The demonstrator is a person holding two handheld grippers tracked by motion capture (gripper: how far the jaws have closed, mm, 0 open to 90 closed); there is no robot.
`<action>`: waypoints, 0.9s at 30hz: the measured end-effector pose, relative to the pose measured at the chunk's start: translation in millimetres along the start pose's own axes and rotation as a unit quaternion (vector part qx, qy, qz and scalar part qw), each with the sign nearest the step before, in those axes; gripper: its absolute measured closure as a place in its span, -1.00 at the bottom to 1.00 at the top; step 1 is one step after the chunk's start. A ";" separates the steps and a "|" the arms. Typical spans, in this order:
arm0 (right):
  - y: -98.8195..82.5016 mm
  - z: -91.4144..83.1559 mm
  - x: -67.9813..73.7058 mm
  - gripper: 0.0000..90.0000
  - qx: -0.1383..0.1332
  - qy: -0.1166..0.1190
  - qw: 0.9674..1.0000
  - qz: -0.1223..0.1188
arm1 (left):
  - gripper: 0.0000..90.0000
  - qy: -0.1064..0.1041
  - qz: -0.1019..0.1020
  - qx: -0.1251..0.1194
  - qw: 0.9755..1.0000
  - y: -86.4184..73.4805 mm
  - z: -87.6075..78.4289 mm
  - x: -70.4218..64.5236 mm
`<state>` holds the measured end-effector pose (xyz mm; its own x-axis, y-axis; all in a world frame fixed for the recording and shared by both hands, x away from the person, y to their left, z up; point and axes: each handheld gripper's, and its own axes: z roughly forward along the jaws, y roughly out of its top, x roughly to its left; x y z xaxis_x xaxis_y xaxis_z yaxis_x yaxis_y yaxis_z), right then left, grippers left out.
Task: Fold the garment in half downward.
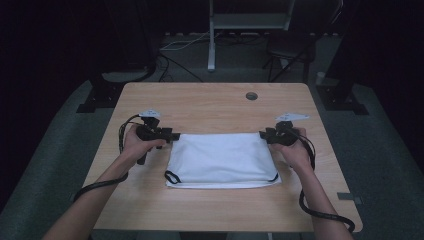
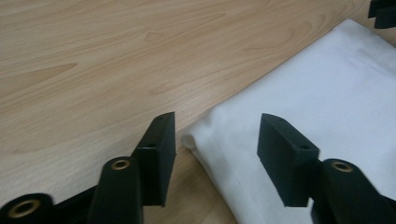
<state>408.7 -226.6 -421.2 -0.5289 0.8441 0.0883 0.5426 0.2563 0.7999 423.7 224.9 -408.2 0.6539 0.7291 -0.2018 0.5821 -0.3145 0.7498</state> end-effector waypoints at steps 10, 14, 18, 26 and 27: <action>-17.6 -0.9 2.6 0.19 0.014 0.016 1.000 0.018 | -0.12 -0.027 -0.013 0.015 0.999 -18.4 4.5 -13.1; -20.4 3.2 4.5 0.22 0.019 0.016 1.000 0.019 | -0.12 -0.032 -0.012 0.020 0.999 -19.2 10.1 -16.8; -22.7 7.0 5.0 0.42 0.025 0.019 0.999 0.016 | -0.02 -0.034 -0.013 0.025 0.999 -18.4 14.4 -18.9; -21.8 9.5 8.5 0.83 0.025 0.020 0.999 0.017 | 0.78 -0.017 -0.007 0.021 1.000 -19.6 22.3 -15.7; -21.6 9.7 8.5 0.85 0.023 0.018 0.999 0.019 | 0.84 -0.012 -0.005 0.018 1.000 -19.2 23.9 -14.8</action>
<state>398.8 -220.4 -443.5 -0.5307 0.8359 0.1397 0.5917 0.2475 0.7673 414.5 205.6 -434.7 0.6597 0.7172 -0.2246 0.6051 -0.3298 0.7246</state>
